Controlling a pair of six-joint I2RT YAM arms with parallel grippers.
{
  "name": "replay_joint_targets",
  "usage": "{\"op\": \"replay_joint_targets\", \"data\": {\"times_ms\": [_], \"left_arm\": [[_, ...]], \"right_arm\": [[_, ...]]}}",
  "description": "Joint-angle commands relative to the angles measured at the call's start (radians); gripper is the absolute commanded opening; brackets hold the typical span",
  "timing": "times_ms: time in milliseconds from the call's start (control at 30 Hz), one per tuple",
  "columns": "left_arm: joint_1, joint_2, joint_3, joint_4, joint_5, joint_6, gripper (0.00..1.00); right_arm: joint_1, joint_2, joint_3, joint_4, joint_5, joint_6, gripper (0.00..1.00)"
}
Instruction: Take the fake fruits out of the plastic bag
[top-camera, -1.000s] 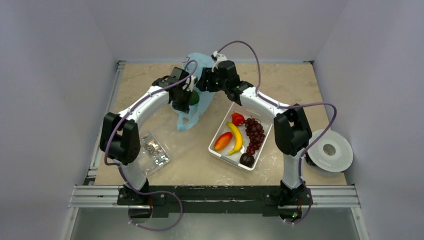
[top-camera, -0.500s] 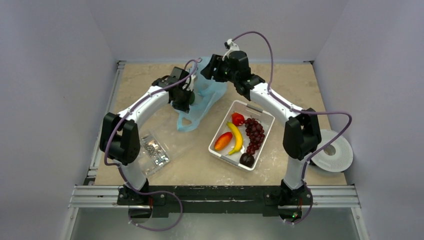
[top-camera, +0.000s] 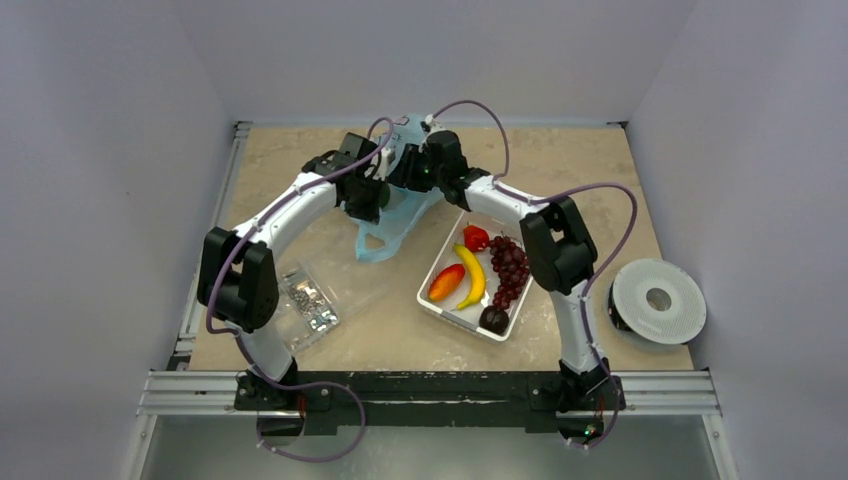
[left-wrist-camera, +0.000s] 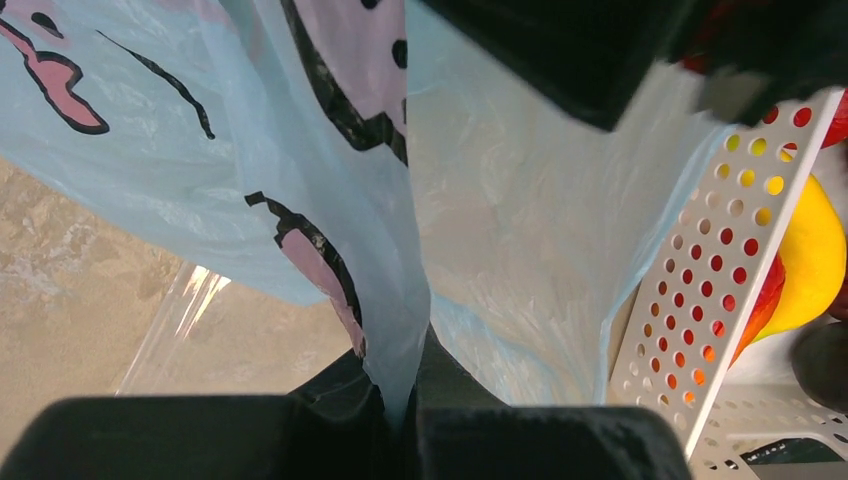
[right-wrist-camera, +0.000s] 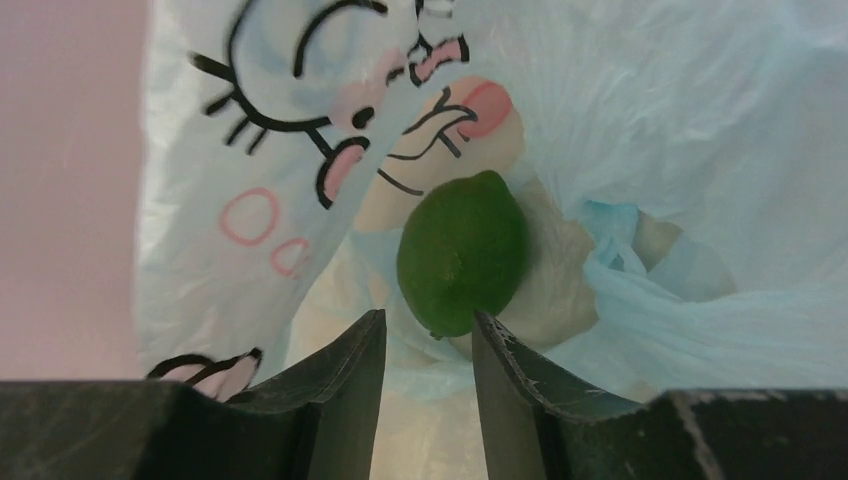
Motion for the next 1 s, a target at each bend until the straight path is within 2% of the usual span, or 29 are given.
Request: {"op": "replay_joint_targets", "data": {"times_ms": [0, 300, 433, 567, 967], "left_arm": [[-0.003, -0.030, 0.023, 0.014, 0.030, -0.012, 0.00], [-0.008, -0.034, 0.021, 0.014, 0.032, -0.010, 0.00], [-0.007, -0.036, 0.026, 0.012, 0.040, -0.010, 0.00], [-0.008, -0.036, 0.023, 0.015, 0.044, -0.011, 0.00], [-0.008, -0.029, 0.026, 0.011, 0.040, -0.009, 0.00]], "right_arm": [[0.036, 0.024, 0.047, 0.074, 0.002, -0.009, 0.38], [0.067, 0.100, 0.124, 0.011, 0.129, -0.098, 0.52], [0.067, 0.162, 0.224, -0.062, 0.146, -0.140, 0.57], [0.074, 0.193, 0.264, -0.095, 0.179, -0.176, 0.66], [0.092, 0.278, 0.344, -0.113, 0.159, -0.194, 0.68]]}}
